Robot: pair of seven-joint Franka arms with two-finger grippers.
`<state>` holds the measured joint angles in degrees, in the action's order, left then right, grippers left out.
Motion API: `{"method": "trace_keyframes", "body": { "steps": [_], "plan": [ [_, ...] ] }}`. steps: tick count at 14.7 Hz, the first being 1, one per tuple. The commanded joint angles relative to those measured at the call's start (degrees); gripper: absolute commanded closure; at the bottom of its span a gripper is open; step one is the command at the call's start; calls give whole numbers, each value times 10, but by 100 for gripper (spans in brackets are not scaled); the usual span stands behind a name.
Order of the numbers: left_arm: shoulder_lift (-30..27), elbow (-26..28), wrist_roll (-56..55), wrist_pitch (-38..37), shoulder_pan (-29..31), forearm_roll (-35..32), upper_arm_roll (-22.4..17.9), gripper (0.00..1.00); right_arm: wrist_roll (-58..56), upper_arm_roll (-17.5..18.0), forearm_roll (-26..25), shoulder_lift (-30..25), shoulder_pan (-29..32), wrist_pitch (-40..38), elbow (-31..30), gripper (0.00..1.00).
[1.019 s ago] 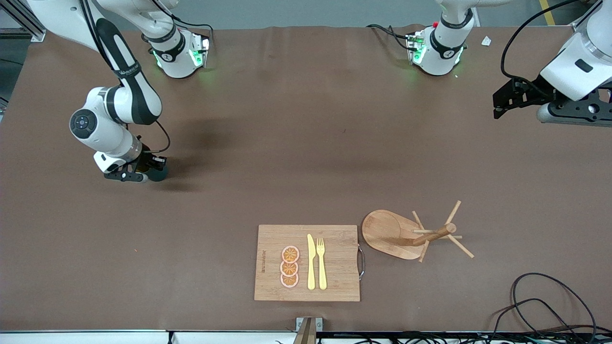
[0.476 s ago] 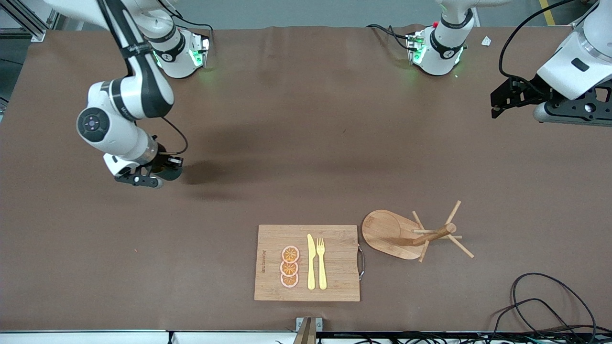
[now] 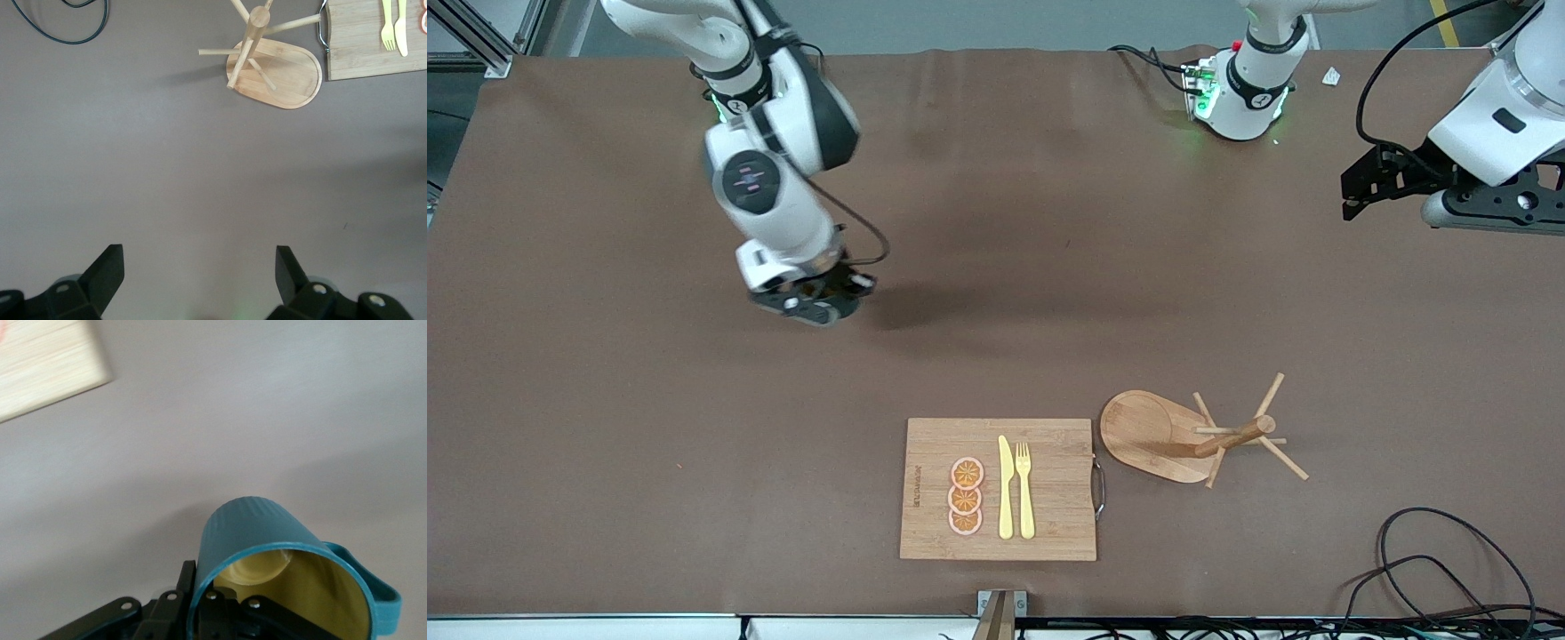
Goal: Pass cup and hang on rack
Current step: 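Carry the teal mug with the right gripper toward the table middle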
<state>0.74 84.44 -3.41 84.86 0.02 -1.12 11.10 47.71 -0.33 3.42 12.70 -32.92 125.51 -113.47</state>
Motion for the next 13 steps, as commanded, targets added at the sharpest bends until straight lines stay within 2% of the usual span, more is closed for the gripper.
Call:
{"method": "trace_keyframes", "body": {
  "steps": [1, 4, 8, 13],
  "plan": [
    [-3, -3, -4, -4, 3, 8, 1, 0, 25, -7, -8, 85, -62, -8, 107, 100],
    [-2, -4, -4, -5, 3, 7, 1, 0, 46, -6, -6, 151, -108, -7, 187, 100],
    [6, -3, -4, -3, 4, 6, 1, 0, 78, -6, 0, 218, -162, -7, 258, 100],
    [9, -3, -2, -3, 4, 5, 1, 0, 208, -5, 11, 260, -187, -7, 290, 100]
  ]
}}
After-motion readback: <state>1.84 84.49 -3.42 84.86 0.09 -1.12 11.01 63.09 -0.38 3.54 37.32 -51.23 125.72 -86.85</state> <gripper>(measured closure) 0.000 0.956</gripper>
